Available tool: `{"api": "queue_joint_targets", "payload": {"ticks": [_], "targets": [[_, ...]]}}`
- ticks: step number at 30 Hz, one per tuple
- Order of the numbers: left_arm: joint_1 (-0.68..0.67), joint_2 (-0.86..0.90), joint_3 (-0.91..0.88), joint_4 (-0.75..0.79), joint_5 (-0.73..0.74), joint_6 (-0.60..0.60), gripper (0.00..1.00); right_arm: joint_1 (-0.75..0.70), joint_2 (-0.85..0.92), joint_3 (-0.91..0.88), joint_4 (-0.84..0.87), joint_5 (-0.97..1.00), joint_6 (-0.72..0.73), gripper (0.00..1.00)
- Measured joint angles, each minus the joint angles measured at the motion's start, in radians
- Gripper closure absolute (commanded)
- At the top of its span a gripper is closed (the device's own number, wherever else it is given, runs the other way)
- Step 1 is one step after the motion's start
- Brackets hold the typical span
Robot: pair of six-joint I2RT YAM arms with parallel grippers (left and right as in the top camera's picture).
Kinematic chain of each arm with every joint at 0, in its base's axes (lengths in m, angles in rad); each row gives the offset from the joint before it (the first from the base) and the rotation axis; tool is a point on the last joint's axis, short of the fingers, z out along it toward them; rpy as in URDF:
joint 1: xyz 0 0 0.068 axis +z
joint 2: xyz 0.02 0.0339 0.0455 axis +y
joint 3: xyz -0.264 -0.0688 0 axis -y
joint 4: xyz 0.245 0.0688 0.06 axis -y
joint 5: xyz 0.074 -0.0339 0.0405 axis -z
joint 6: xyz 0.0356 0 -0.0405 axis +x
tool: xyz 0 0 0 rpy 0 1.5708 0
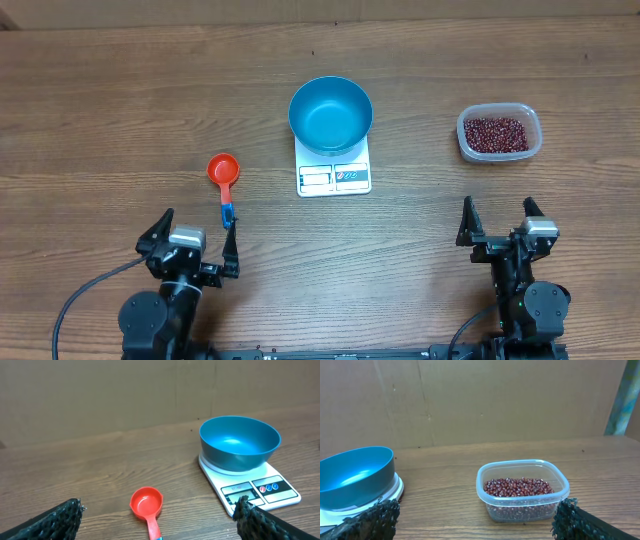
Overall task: Scoop item into bowl and weigh 150g on scale
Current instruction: 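Raise the left gripper and move it over the red measuring cup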
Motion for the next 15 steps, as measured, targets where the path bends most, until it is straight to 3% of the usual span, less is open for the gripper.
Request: {"api": "queue_joint_targets", "payload": {"ticks": [15], "targets": [[0.000,0.395,0.190,-0.074,0.000,0.026,0.00,0.000,0.000,0.000,0.001,0.000,0.000,0.00]]}}
